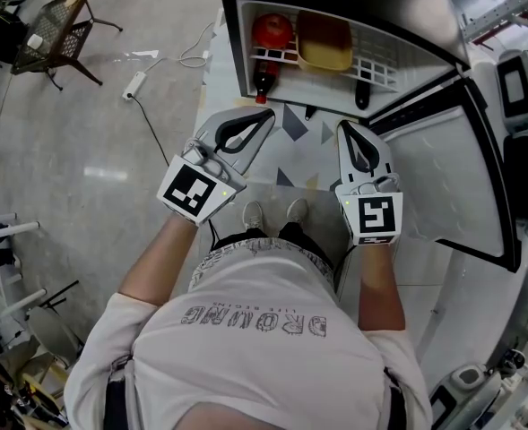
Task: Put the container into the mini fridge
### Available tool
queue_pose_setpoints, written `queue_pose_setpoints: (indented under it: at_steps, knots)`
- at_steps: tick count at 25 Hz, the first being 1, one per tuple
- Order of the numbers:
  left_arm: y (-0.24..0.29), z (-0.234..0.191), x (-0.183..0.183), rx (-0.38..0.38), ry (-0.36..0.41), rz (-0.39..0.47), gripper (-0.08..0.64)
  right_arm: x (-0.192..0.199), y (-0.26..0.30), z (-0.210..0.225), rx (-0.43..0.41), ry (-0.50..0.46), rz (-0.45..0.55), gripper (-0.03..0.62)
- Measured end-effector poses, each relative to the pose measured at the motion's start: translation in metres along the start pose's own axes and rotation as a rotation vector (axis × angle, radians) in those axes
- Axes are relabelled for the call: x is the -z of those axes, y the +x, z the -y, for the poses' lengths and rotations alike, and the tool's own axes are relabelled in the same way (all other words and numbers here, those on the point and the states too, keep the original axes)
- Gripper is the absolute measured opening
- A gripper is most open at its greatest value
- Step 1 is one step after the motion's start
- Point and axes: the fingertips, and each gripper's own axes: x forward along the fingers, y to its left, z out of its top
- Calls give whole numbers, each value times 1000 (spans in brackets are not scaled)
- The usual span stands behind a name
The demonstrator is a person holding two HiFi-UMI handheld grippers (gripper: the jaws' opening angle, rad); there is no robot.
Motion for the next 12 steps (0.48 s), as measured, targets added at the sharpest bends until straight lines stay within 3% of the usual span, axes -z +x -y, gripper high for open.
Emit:
queue_pose_setpoints:
  at_steps: [12]
  knots:
    - [0,-3,-3,-7,6,2,6,0,2,-1,-10,10,-1,0]
